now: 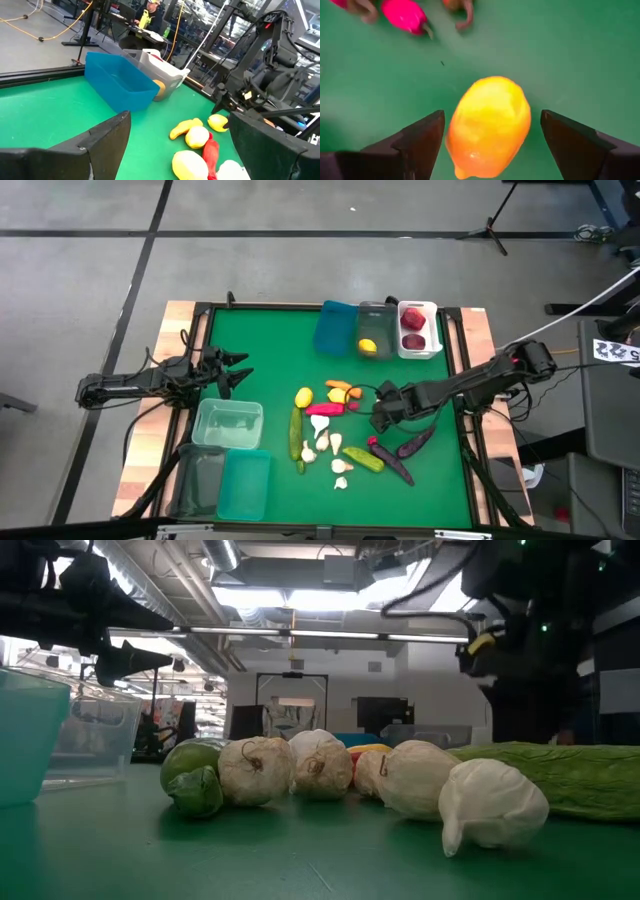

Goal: Sort produce into baskets
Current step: Put the yellow lemon into the top black bin

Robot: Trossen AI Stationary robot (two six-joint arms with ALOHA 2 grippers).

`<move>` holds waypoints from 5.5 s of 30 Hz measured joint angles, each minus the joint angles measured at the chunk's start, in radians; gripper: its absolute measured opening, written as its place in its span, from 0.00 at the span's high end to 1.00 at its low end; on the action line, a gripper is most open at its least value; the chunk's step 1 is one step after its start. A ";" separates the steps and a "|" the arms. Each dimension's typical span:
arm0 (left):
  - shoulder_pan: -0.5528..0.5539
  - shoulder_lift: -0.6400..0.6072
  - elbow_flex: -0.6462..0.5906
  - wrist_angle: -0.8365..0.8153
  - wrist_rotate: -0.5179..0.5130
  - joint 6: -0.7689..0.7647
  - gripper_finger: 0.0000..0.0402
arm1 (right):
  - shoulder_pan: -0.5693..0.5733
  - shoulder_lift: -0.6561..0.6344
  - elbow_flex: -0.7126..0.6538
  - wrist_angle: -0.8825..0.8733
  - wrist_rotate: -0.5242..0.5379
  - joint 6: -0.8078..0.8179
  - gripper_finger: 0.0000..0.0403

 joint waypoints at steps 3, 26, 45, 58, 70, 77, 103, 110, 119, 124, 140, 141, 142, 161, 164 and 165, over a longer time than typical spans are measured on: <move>0.000 0.000 0.000 0.000 0.000 0.000 0.18 | -0.002 0.037 0.000 0.002 -0.007 -0.016 0.18; 0.000 0.000 0.000 0.000 0.000 -0.001 0.18 | -0.052 0.043 0.069 -0.018 0.004 -0.220 0.56; 0.000 0.000 0.000 0.000 0.000 0.000 0.18 | -0.528 0.038 0.428 -0.203 0.125 -0.924 0.53; 0.000 0.000 0.000 0.000 -0.012 0.026 0.18 | -0.967 0.039 0.314 0.122 -0.215 -1.118 0.51; 0.000 0.000 0.000 0.000 -0.011 0.015 0.18 | -0.965 0.039 0.254 0.205 -0.344 -1.299 0.48; 0.000 0.000 0.000 0.000 -0.002 0.014 0.18 | -0.965 0.039 0.254 0.207 -0.292 -1.305 0.33; 0.000 0.000 0.000 0.000 -0.003 0.013 0.18 | -0.386 0.142 0.372 0.364 -0.495 -1.385 0.29; 0.000 0.000 0.000 0.000 -0.002 0.009 0.18 | -0.344 0.236 0.372 0.388 -0.478 -1.302 0.29; 0.000 0.000 0.000 0.000 -0.002 0.011 0.18 | -0.314 0.353 0.372 0.338 -0.420 -1.240 0.29; 0.000 0.000 0.000 0.000 -0.002 0.011 0.18 | -0.317 0.379 0.378 0.300 -0.378 -1.211 0.29; 0.000 0.000 0.000 0.000 -0.002 0.011 0.18 | -0.325 0.245 0.370 0.103 -0.214 -1.276 0.29; 0.000 0.000 0.000 0.000 -0.002 0.011 0.18 | -0.325 0.244 0.370 0.100 -0.215 -1.278 0.29; 0.000 0.000 0.000 0.000 -0.002 0.011 0.18 | -0.325 0.244 0.370 0.104 -0.215 -1.283 0.29; 0.000 0.001 0.000 0.000 -0.002 0.010 0.18 | -0.330 0.270 0.249 0.295 -0.241 -1.309 0.29; 0.000 0.001 0.000 0.000 -0.003 0.007 0.18 | -0.345 0.270 0.224 0.319 -0.254 -1.305 0.30; 0.000 0.001 0.000 0.000 -0.003 0.003 0.18 | -0.351 0.270 0.216 0.323 -0.260 -1.305 0.31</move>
